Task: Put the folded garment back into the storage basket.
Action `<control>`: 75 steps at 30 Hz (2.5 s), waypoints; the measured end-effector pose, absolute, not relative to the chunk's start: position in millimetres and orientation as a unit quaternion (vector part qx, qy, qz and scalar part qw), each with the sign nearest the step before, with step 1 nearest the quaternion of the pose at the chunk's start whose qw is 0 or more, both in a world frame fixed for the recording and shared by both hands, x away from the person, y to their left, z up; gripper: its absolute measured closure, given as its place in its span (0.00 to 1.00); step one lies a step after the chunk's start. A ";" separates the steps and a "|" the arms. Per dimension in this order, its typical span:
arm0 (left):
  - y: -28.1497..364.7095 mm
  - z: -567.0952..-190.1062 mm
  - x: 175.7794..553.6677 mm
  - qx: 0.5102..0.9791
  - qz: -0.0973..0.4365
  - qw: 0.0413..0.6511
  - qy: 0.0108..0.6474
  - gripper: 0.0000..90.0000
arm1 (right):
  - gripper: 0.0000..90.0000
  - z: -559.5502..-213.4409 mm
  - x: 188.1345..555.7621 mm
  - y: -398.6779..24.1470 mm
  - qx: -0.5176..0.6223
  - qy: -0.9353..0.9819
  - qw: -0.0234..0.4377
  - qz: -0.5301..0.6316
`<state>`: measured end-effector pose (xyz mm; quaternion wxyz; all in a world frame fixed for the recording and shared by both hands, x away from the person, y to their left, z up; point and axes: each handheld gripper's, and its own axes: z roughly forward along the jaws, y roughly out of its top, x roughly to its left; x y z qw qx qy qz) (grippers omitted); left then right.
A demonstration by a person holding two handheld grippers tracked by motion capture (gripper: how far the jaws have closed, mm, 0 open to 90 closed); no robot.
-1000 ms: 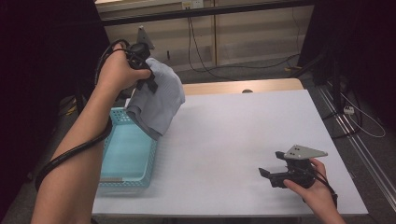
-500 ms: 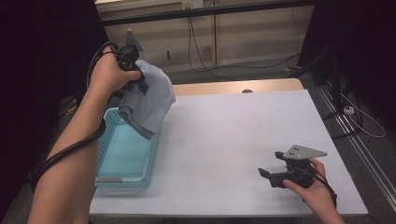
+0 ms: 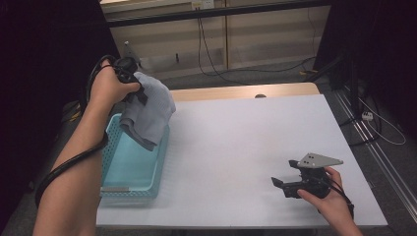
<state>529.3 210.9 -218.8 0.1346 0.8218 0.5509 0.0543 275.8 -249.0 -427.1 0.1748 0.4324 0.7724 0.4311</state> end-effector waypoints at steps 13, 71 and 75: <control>230.7 -247.7 530.9 0.809 0.053 0.129 0.571 0.81 | 0.14 -427.2 275.7 -248.2 0.432 0.773 0.174 0.430; 266.0 -286.5 494.0 0.810 0.028 0.120 0.574 0.81 | 0.14 -429.1 274.9 -243.2 0.428 0.780 0.171 0.425; 266.9 -288.7 491.3 0.809 0.027 0.125 0.573 0.81 | 0.14 -428.9 274.9 -242.4 0.426 0.780 0.172 0.425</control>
